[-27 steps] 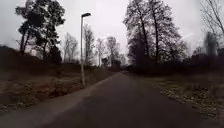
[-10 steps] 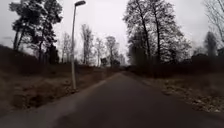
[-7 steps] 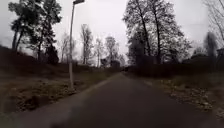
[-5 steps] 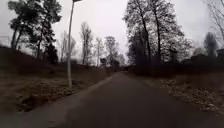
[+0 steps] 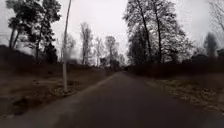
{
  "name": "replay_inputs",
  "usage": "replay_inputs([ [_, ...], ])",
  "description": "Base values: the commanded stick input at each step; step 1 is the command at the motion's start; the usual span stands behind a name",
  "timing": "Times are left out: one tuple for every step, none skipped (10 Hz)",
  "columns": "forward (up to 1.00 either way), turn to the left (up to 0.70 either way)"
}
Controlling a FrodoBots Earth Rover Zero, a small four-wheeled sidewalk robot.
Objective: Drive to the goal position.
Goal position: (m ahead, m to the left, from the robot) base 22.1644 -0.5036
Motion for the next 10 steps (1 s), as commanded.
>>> replay_inputs([
  [0.70, 0.00],
  [0.70, 0.00],
  [0.70, 0.00],
  [0.70, 0.00],
  [0.70, 0.00],
  [0.70, 0.00],
  [0.70, 0.00],
  [0.70, 0.00],
  [0.70, 0.00],
  [0.70, 0.00],
])
